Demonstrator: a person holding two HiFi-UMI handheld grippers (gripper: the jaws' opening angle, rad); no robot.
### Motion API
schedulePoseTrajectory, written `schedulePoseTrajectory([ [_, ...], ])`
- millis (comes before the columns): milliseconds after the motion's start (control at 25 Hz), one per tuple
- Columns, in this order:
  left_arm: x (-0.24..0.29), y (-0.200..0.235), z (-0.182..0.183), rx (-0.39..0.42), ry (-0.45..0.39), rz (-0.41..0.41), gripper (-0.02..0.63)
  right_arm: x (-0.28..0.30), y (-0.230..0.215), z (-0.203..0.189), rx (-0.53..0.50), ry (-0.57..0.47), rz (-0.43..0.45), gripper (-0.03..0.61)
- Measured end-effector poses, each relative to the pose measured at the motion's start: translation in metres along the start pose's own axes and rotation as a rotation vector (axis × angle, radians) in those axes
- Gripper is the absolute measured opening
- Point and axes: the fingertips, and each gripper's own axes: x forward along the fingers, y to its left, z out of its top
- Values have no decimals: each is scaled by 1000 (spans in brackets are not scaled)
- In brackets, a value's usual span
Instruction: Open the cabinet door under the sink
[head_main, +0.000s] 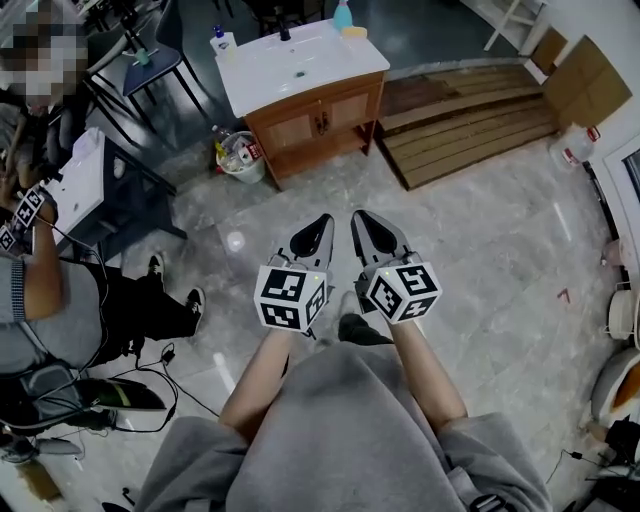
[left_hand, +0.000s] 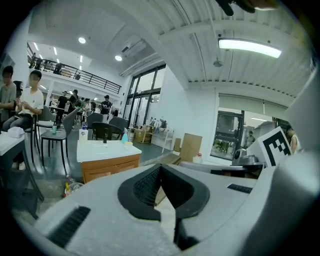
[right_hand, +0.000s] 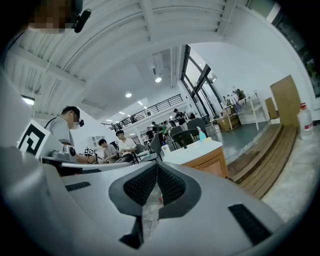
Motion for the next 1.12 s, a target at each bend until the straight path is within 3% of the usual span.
schedulePoseTrajectory([
  [480, 73, 9, 14, 27, 54, 47, 8, 42, -62, 22, 59, 11, 38, 11],
  [1120, 125, 58, 14, 31, 86, 63, 8, 102, -98, 19, 96, 26, 25, 11],
])
